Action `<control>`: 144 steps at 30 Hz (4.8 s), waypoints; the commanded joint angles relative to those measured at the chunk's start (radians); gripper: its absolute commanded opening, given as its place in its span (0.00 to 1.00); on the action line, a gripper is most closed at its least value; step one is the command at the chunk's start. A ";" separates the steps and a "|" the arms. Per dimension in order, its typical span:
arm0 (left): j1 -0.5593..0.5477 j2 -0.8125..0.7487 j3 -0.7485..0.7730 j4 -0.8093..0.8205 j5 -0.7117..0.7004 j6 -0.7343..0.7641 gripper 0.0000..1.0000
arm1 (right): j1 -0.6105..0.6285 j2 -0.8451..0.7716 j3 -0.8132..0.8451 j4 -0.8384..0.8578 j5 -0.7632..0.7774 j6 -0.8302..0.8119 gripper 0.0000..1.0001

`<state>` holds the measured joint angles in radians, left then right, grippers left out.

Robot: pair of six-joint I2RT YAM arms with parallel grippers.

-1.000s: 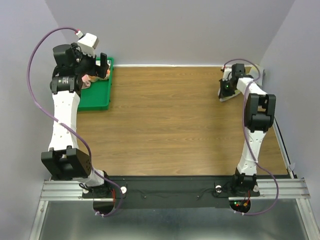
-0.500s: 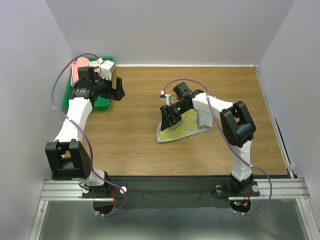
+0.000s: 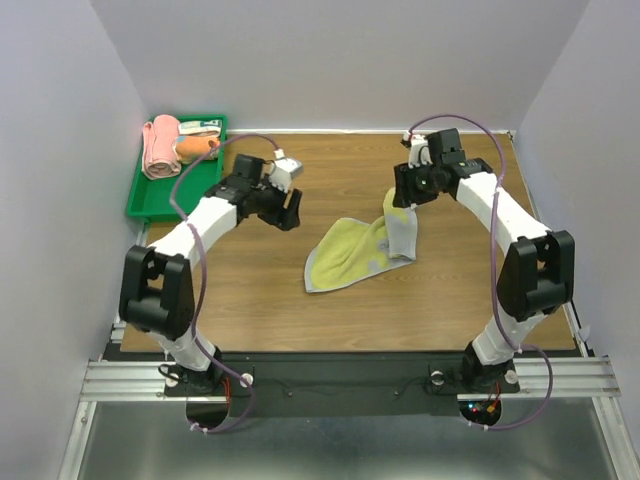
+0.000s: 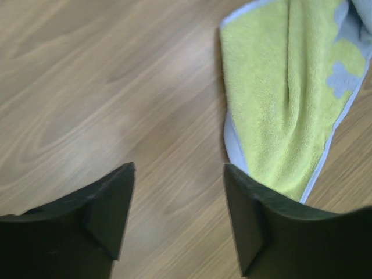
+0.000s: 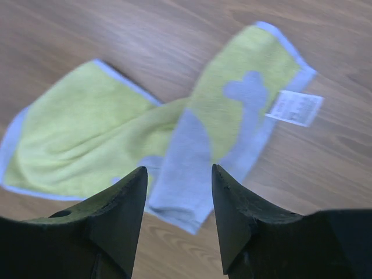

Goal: Roll the towels
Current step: Move the towel to the center of the board, then flatten the towel

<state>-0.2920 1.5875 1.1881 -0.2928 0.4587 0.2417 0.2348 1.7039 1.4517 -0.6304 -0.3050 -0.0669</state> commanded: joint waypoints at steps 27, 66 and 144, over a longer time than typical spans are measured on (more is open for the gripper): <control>-0.177 0.416 0.186 0.124 0.084 -0.137 0.20 | -0.224 0.326 0.073 -0.043 -0.255 0.062 0.10; -0.065 -0.155 -0.219 -0.135 -0.121 0.516 0.68 | -0.330 0.060 -0.125 -0.305 0.038 -0.492 0.53; 0.088 0.170 0.039 -0.152 -0.140 0.283 0.49 | -0.195 0.258 -0.051 -0.147 -0.085 -0.307 0.00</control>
<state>-0.2016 1.7920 1.2331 -0.4011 0.2886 0.5407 0.0269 1.9892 1.4052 -0.8036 -0.4007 -0.3695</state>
